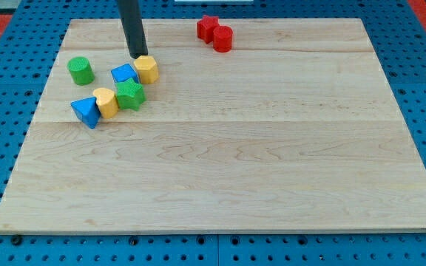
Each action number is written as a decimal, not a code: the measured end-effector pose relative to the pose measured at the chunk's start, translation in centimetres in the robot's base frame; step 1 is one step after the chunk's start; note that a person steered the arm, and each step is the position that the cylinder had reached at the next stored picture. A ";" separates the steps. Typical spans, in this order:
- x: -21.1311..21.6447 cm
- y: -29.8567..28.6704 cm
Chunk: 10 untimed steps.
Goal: Push the green circle closer to the red circle
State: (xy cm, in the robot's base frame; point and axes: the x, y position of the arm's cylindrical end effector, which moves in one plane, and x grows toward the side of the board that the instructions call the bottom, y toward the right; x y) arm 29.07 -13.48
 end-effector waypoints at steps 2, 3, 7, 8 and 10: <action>-0.8 -2.6; -0.8 -10.3; 7.2 -9.6; 4.2 -6.2; 6.9 -3.8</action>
State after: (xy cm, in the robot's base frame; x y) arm 36.00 -17.26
